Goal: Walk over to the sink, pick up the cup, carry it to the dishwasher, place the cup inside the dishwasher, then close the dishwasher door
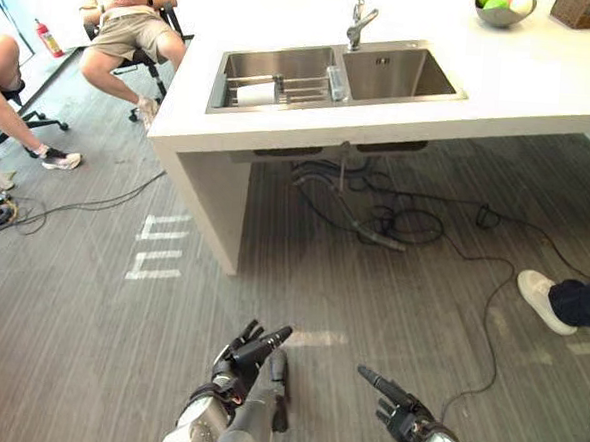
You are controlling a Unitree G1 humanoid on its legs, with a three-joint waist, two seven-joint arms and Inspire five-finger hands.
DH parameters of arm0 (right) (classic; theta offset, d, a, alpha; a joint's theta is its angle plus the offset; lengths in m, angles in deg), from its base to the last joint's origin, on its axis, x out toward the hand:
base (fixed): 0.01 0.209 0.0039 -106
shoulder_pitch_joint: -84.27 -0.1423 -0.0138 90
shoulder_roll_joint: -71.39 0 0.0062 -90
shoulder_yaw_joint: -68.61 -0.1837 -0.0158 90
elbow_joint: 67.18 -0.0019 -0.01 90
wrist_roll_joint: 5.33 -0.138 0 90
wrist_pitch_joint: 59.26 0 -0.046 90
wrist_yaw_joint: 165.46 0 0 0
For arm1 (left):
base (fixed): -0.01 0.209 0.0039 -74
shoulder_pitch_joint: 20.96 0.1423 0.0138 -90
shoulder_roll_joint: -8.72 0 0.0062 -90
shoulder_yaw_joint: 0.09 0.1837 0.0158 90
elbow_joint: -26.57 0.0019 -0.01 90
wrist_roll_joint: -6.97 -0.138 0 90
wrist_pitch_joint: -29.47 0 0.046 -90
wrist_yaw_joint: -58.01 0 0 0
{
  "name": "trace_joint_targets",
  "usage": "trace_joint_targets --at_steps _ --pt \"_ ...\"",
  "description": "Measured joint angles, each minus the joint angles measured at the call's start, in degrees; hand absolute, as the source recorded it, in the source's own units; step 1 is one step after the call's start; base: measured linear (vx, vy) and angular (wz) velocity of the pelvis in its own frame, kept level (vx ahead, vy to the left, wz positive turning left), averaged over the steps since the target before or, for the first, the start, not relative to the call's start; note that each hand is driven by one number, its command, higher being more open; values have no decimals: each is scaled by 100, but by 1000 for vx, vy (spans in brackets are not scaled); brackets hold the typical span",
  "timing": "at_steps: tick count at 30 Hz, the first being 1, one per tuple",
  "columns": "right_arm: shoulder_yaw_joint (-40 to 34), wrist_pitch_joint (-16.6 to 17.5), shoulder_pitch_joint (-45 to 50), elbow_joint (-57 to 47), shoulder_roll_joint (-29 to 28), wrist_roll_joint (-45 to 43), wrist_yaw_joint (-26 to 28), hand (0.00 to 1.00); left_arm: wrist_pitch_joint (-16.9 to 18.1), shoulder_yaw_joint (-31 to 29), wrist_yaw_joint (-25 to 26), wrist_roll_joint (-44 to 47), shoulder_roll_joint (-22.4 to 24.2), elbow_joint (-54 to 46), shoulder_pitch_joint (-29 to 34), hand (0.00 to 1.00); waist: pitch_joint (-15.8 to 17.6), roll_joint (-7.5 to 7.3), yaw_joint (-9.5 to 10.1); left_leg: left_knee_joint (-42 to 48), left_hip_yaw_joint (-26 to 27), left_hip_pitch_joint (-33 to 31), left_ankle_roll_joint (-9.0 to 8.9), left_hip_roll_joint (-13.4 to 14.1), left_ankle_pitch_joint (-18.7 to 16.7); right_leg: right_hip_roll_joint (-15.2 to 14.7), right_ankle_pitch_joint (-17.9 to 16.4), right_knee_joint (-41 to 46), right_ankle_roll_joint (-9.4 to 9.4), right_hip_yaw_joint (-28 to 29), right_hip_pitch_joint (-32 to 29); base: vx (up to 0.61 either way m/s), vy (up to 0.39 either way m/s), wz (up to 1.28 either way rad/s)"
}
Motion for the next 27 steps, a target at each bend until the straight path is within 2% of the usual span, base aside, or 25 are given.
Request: trace_joint_targets --at_steps 1,2,3,4,5,6,7,8,9,10,11,12,13,14,15,16,17,18,19,20,21,22,23,27 --pt "-24 -7 -13 65 45 -1 -9 100 -33 -127 -5 -8 37 -171 -5 100 -2 -15 51 231 33 -182 13 -124 -15 -193 -27 208 -46 143 -168 434 388 10" --pt "-151 -14 -75 242 72 1 -12 100 -46 -227 -1 -31 82 -396 22 100 -5 -100 136 374 242 -271 26 -246 -183 -450 -109 493 -183 190 -365 369 335 -7" --pt "-214 -29 -109 355 87 23 -8 100 -50 -284 30 -54 108 -492 35 100 20 -237 215 748 353 -366 98 -305 -419 -661 -151 687 -197 221 -498 431 240 -57" --pt "-269 -82 -47 449 155 24 2 100 -65 -321 142 -97 123 -635 132 100 -92 -141 408 1281 116 -292 520 -331 -916 -852 -230 1538 155 370 -806 499 211 -35" --pt "-500 26 55 374 95 14 20 100 -76 -344 211 -112 55 -660 113 100 -137 -344 263 1269 178 -189 711 -654 -1125 -1224 -9 2642 764 486 -1246 503 207 -11" --pt "-631 36 81 312 75 14 46 100 -75 -348 224 -117 31 -697 106 100 -197 -352 186 1169 155 -79 752 -804 -1154 -1355 261 3236 1173 618 -1495 551 287 56" --pt "-860 69 105 291 26 44 88 100 -94 -332 240 -134 -36 -859 122 100 -235 -443 88 912 80 195 799 -1030 -1184 -1491 1089 4309 1622 917 -2001 496 251 55" --pt "-1118 173 147 299 -44 77 124 100 -93 -321 284 -212 -60 -1106 174 100 -248 -472 64 615 -44 562 788 -1160 -1176 -1529 1215 5236 1590 914 -2421 407 195 47" --pt "-1178 250 182 293 -55 75 142 100 -83 -303 356 -222 -55 -1258 221 100 -255 -462 58 456 -123 774 746 -1198 -1147 -1571 1143 5554 1438 772 -2571 390 147 31" --pt "-1376 399 239 289 -87 66 205 100 -14 -306 498 -217 -37 -1599 359 100 -272 -425 61 138 -244 1185 744 -1217 -1144 -1669 897 5842 971 341 -2844 388 129 17" --pt "-1503 479 297 279 -93 44 267 100 130 -344 581 -212 -51 -1898 461 100 -297 -365 80 -141 -447 1513 742 -1218 -1127 -1675 663 5705 587 -69 -3191 388 129 14" --pt "-1570 502 313 275 -104 21 282 100 213 -380 621 -204 -56 -2025 475 100 -308 -359 83 -250 -564 1634 766 -1212 -1107 -1621 569 5463 464 -216 -3365 306 66 23" --pt "-1676 507 348 263 -138 18 310 100 391 -424 672 -203 -58 -2158 460 100 -327 -338 76 -349 -736 1753 766 -1168 -1105 -1450 477 4816 396 -343 -3559 293 1 74" --pt "-1848 515 478 248 -224 20 352 100 629 -419 721 -203 -56 -2284 365 100 -347 -315 -28 -391 -1067 1852 742 -1103 -1115 -1142 466 3497 429 -278 -3703 444 -49 141" --pt "-1959 505 648 353 -300 25 375 100 833 -412 709 -203 -50 -2389 257 100 -348 -320 -83 -354 -1434 1925 693 -1089 -1144 -952 609 2362 591 10 -3719 366 -104 159" --pt "-2014 485 729 424 -367 25 366 100 906 -419 710 -203 -49 -2465 245 100 -354 -330 -82 -366 -1602 2011 636 -1091 -1180 -917 745 1975 607 75 -3706 408 -173 153" --pt "-2025 387 926 586 -500 43 345 100 1056 -488 709 -203 -53 -2713 325 100 -383 -379 -35 -407 -1843 2242 492 -1085 -1275 -925 1129 1531 566 138 -3662 535 -288 110" --pt "-2110 309 1027 638 -684 -158 348 100 1230 -634 713 -206 -61 -3136 532 100 -413 -426 6 -406 -1899 2418 302 -1070 -1400 -932 1602 1196 519 141 -3600 540 -312 89" --pt "-2169 314 1030 621 -736 -184 363 100 1308 -728 715 -207 -71 -3361 635 100 -442 -459 3 -390 -1892 2465 208 -1071 -1477 -934 1922 1033 499 127 -3554 525 -353 72" --pt "-2172 291 1045 642 -697 -161 432 100 1456 -830 714 -213 -103 -3735 729 100 -506 -499 10 -343 -1907 2540 124 -1077 -1666 -966 2239 838 269 35 -3458 320 -244 47" --pt "-2205 262 1011 701 -606 -138 463 100 1504 -827 708 -210 -13 -3851 743 100 -543 -321 87 -287 -1944 2549 125 -944 -1761 -857 2217 868 246 -57 -3406 374 -281 42" --pt "-2263 209 996 719 -438 -35 530 100 1509 -804 679 -214 43 -4184 796 100 -632 -168 210 -236 -1972 2540 5 -730 -1846 -652 2194 649 210 -202 -3257 209 -152 11" --pt "-1975 -112 833 1176 -406 48 840 100 1274 -803 113 -275 -121 -5180 734 100 -789 -453 293 -403 -1969 2358 153 -532 -1752 -243 3034 -901 100 -309 -2754 137 -95 8" --pt "-1974 -112 838 1175 -408 48 840 100 1274 -769 114 -275 -118 -5179 731 100 -789 -453 276 -401 -1934 2365 153 -532 -1752 -240 3037 -901 102 -297 -2754 0 0 -1"
